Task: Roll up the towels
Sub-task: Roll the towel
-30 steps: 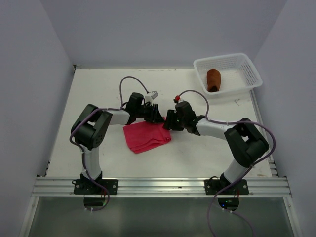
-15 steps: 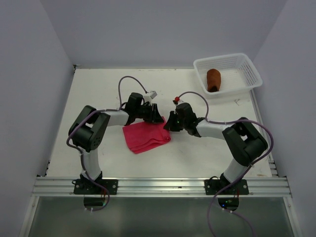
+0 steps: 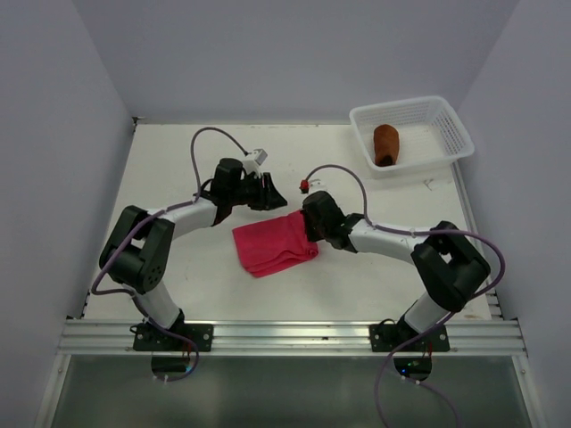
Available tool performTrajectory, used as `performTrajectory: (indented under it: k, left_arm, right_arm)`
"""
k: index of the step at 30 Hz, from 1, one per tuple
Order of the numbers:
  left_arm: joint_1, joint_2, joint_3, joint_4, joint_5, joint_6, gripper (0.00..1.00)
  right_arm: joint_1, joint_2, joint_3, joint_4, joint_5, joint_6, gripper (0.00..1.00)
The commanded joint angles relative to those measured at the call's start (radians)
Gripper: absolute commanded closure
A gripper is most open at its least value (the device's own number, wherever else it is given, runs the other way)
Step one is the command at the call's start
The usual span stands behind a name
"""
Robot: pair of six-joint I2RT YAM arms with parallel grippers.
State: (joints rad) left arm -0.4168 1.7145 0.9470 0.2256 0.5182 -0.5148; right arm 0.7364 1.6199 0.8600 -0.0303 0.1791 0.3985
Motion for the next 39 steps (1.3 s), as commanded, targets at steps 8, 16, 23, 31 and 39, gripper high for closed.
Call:
performTrajectory:
  k: [8, 16, 23, 31, 39]
  left_arm:
    - [0.030, -0.039, -0.040, -0.006, -0.041, -0.044, 0.57]
    - [0.122, -0.072, -0.088, 0.014, -0.001, -0.064, 0.57]
    - [0.145, -0.076, -0.083, 0.027, 0.039, -0.056, 0.57]
    - [0.147, -0.064, -0.070, 0.069, 0.088, -0.050, 0.57]
    - [0.147, -0.092, -0.099, 0.165, 0.161, -0.036, 0.58]
  right_arm:
    - [0.218, 0.121, 0.238, -0.244, 0.505, -0.179, 1.00]
    - [0.325, 0.277, 0.356, -0.342, 0.661, -0.181, 1.00]
    - [0.388, 0.400, 0.473, -0.401, 0.750, -0.191, 1.00]
    - [0.428, 0.489, 0.540, -0.431, 0.789, -0.245, 1.00]
    - [0.436, 0.572, 0.617, -0.496, 0.786, -0.280, 1.00]
